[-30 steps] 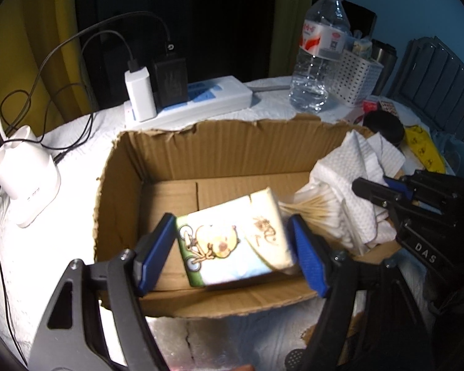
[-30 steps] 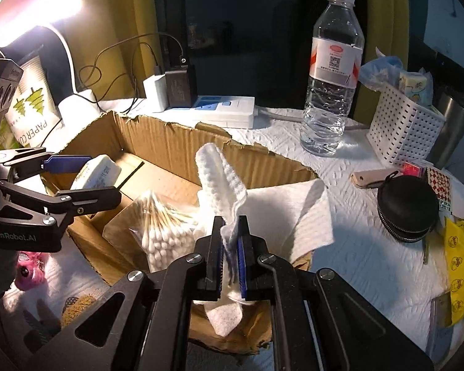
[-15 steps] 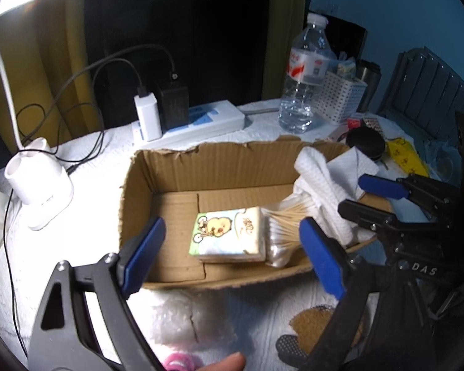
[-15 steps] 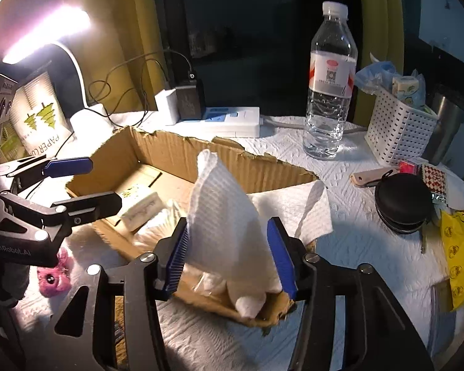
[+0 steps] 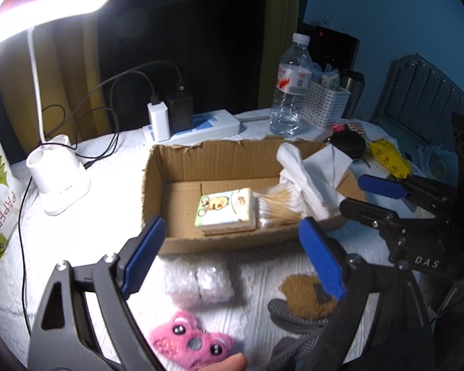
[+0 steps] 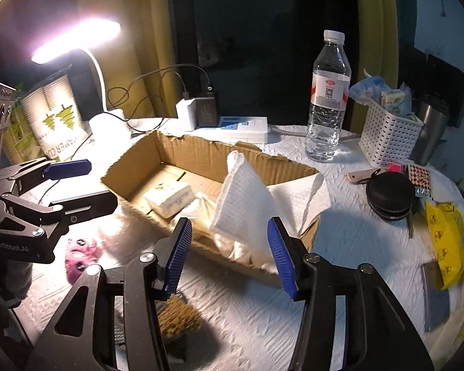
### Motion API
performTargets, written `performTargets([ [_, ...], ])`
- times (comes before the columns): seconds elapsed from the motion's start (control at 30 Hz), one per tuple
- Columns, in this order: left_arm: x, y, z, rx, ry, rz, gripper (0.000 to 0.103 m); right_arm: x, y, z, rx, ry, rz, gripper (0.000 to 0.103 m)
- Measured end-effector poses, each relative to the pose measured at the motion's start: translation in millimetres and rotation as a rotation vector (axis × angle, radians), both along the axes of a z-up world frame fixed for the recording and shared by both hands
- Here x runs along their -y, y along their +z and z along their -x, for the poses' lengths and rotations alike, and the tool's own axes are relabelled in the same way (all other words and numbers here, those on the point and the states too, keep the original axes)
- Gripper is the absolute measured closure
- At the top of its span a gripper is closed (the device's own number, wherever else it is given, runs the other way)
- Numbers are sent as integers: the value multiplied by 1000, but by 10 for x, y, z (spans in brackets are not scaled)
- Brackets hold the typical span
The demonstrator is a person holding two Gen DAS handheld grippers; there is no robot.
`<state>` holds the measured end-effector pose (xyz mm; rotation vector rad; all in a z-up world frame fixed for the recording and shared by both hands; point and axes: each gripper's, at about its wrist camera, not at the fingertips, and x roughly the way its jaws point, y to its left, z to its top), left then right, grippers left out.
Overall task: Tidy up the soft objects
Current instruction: 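Move the left tool to the pink plush while the right tool reaches the brown bear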
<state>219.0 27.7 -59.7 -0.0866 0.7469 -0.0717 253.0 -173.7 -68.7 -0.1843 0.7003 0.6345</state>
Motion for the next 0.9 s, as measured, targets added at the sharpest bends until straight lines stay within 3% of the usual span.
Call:
performTargets([
  [0.43, -82, -34, 426, 14, 14, 9, 13, -16, 7, 373, 2, 7, 1, 49],
  [0.9, -211, -342, 653, -41, 36, 27, 13, -100, -237, 573, -42, 18, 18, 46],
])
